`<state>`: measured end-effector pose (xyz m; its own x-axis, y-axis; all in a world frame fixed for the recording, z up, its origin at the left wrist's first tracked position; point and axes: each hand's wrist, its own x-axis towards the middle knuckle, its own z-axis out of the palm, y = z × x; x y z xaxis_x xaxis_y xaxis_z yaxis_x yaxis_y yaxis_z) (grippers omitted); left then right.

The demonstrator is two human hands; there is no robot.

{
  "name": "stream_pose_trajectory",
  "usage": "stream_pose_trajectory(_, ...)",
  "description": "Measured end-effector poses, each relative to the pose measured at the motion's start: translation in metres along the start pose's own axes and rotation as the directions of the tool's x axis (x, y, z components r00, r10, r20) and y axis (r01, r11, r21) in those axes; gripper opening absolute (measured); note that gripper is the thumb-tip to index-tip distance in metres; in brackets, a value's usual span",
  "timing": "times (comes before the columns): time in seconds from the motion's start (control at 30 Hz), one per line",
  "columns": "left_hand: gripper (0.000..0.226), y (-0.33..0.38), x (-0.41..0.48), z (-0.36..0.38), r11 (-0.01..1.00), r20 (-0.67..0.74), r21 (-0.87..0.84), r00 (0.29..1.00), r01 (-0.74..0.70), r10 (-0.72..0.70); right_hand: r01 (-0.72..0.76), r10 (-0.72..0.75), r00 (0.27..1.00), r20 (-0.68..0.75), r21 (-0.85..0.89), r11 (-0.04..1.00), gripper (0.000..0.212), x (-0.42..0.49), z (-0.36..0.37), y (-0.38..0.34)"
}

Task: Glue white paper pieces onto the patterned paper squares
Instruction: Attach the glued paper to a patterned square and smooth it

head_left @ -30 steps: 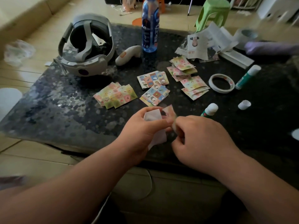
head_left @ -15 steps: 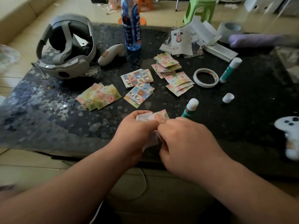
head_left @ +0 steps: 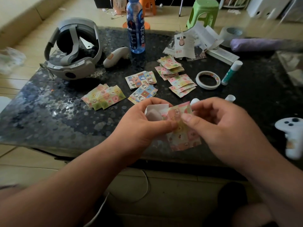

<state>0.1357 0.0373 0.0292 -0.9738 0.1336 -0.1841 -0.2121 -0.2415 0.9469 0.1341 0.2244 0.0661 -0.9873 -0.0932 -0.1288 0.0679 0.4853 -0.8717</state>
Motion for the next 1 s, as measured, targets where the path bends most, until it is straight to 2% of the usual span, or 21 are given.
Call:
stream_pose_trajectory(0.07,0.037,0.002,-0.003,0.003,1.000,0.005,0.000,1.000,0.008,-0.008,-0.048,0.040,0.997,0.070,0.118,0.992,0.017,0.002,0.000,-0.003)
stream_pose_trajectory(0.17,0.036,0.003,-0.005,0.008,0.998,-0.016,-0.046,0.999,0.040,-0.041,-0.004,0.001,0.999,0.039,0.094,0.996,0.007,0.001,0.001,-0.003)
stream_pose_trajectory(0.3,0.018,0.003,-0.005,0.010,0.997,-0.081,-0.040,0.994,0.064,-0.067,0.052,-0.053,0.999,0.009,0.039,0.998,0.006,0.000,0.004,-0.001)
stream_pose_trajectory(0.47,0.015,0.002,-0.004,0.010,0.995,-0.109,-0.044,0.989,0.090,-0.095,0.071,-0.072,0.997,0.026,0.055,0.996,0.005,0.000,0.008,0.006)
stream_pose_trajectory(0.57,0.018,0.001,-0.002,0.012,0.988,-0.130,-0.083,0.982,0.128,-0.138,0.035,-0.039,0.999,0.037,0.104,0.994,0.007,0.003,0.011,0.010)
stream_pose_trajectory(0.63,0.014,0.001,0.000,0.012,0.966,-0.148,-0.177,0.965,0.189,-0.216,-0.019,0.007,0.999,0.049,0.239,0.971,0.008,0.006,0.011,0.009)
stream_pose_trajectory(0.7,0.009,0.002,0.001,0.011,0.923,-0.163,-0.268,0.931,0.277,-0.327,-0.145,0.097,0.988,0.121,0.492,0.859,0.009,0.007,0.010,0.007)
stream_pose_trajectory(0.77,0.022,0.000,0.004,0.008,0.891,-0.160,-0.279,0.898,0.358,-0.411,-0.244,0.130,0.966,0.225,0.614,0.750,0.023,0.008,0.008,0.006)
stream_pose_trajectory(0.83,0.027,-0.002,0.006,0.009,0.883,-0.150,-0.221,0.880,0.413,-0.450,-0.286,0.091,0.943,0.320,0.641,0.713,0.031,0.004,0.008,0.004)
stream_pose_trajectory(0.9,0.028,-0.005,0.009,0.010,0.878,-0.145,-0.169,0.869,0.449,-0.472,-0.293,0.047,0.926,0.374,0.638,0.712,0.030,0.000,0.012,0.004)
stream_pose_trajectory(1.0,0.023,-0.006,0.012,0.014,0.878,-0.115,-0.177,0.877,0.444,-0.466,-0.250,0.062,0.938,0.341,0.540,0.804,0.018,-0.001,0.018,0.007)
